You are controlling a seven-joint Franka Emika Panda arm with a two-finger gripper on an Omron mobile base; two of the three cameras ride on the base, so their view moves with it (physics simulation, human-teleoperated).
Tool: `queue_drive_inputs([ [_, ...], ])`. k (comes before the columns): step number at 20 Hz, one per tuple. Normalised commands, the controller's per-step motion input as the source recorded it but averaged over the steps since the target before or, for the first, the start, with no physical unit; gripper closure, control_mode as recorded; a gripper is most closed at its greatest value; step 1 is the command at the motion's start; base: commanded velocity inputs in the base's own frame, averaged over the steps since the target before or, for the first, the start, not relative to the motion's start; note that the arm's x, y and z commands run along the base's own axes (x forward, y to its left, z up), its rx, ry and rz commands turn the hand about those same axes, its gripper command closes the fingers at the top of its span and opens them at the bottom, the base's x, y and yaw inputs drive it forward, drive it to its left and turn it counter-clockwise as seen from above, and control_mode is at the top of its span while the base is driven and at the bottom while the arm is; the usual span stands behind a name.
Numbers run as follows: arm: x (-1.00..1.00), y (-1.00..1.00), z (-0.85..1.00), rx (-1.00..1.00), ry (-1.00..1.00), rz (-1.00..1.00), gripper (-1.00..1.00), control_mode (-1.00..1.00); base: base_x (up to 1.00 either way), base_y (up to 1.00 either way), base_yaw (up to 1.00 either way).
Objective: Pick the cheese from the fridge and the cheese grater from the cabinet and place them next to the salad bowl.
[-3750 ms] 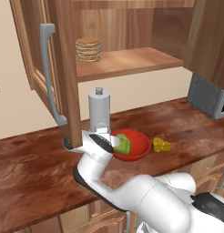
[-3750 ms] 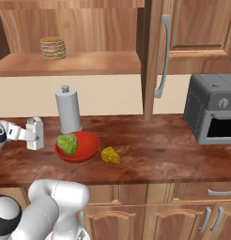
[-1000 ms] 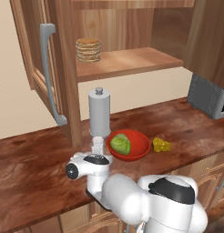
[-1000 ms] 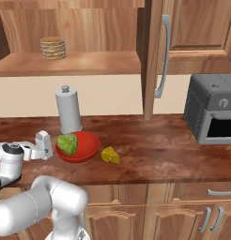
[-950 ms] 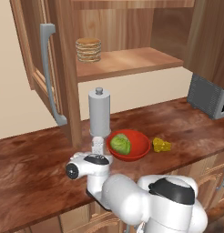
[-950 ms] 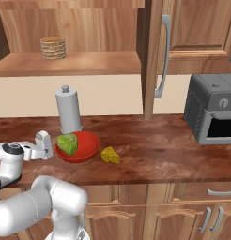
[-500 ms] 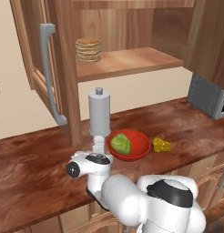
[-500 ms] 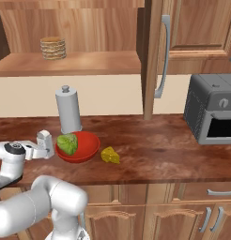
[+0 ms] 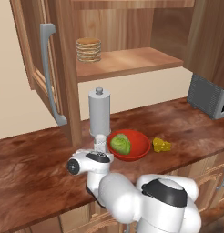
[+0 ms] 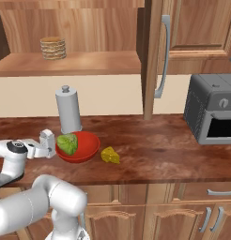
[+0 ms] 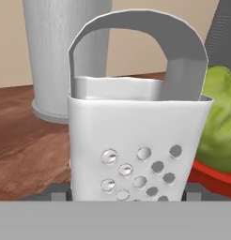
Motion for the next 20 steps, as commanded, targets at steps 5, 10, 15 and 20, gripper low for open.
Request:
queue_drive_inputs([
  [5,0.03,0.0,-0.32,0.0,0.0,-0.02,1.0,-1.0,0.0,0.0,0.0],
  [10,0.0,0.0,-0.08,0.0,0.01,-0.02,1.0,-1.0,0.0,0.0,0.0],
  [15,0.0,0.0,0.0,0.0,0.0,0.0,-1.0,-1.0,0.0,0.0,0.0],
  [20,0.0,0.0,0.0,0.0,0.0,0.0,-1.0,-1.0,0.0,0.0,0.0],
])
